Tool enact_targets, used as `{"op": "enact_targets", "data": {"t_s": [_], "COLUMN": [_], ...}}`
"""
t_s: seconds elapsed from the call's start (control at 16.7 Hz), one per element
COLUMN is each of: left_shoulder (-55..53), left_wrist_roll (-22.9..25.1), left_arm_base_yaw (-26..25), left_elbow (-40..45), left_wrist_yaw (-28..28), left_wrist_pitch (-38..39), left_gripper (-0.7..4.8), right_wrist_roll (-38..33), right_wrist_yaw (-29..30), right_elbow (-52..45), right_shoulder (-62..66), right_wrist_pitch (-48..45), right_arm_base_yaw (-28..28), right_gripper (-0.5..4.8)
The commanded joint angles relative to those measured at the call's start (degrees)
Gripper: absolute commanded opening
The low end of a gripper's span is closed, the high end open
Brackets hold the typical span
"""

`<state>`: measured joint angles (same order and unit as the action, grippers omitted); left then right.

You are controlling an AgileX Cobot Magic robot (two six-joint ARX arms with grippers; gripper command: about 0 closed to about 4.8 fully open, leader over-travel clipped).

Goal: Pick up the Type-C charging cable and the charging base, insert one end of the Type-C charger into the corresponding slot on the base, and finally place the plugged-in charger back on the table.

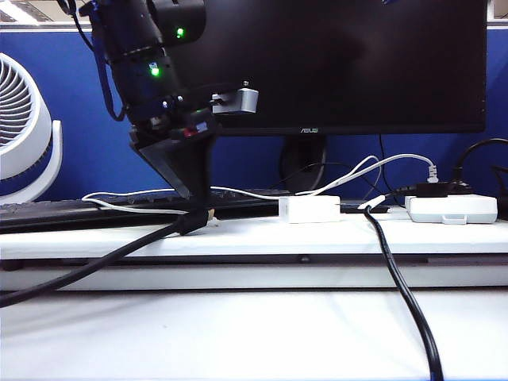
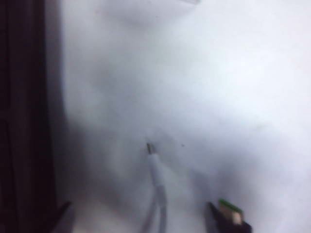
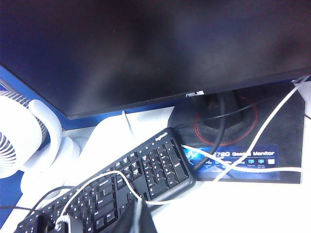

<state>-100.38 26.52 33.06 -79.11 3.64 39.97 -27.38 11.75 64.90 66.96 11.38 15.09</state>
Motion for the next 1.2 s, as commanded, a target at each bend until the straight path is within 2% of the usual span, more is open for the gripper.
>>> {"op": "enact_targets", "data": {"t_s": [0.06, 0.54, 0.6, 0.66, 0.72, 0.84, 1.2], "left_shoulder": [-0.92, -2.93, -2.93, -2.93, -2.93, -2.93, -2.91], "left_wrist_roll": [0.28, 0.00, -0.02, -0.02, 0.00, 0.00, 0.04], "left_arm_base_yaw": [0.02, 0.02, 0.02, 0.02, 0.02, 0.02, 0.02], "left_elbow": [-0.13, -0.13, -0.13, -0.13, -0.13, -0.13, -0.15], "left_wrist_yaw": [0.11, 0.68, 0.70, 0.68, 0.66, 0.70, 0.68], "left_wrist_pitch": [-1.11, -3.04, -2.99, -2.97, -2.71, -2.71, -2.58], "left_gripper": [3.41, 3.31, 2.72, 1.51, 0.79, 0.54, 0.51], "right_wrist_roll": [0.00, 0.00, -0.02, 0.00, 0.00, 0.00, 0.00], "right_wrist_yaw": [-0.02, -0.02, -0.02, -0.02, -0.02, -0.04, -0.02], "right_elbow": [0.37, 0.37, 0.39, 0.39, 0.37, 0.37, 0.37], "right_shoulder": [-0.15, -0.15, -0.15, -0.15, -0.15, -0.15, -0.15], "right_wrist_pitch": [-0.85, -0.87, -0.87, -0.87, -0.87, -0.87, -0.87], "right_arm_base_yaw": [0.13, 0.13, 0.13, 0.13, 0.13, 0.11, 0.11], "right_gripper": [-0.06, -0.06, -0.06, -0.06, -0.06, -0.06, -0.06]}}
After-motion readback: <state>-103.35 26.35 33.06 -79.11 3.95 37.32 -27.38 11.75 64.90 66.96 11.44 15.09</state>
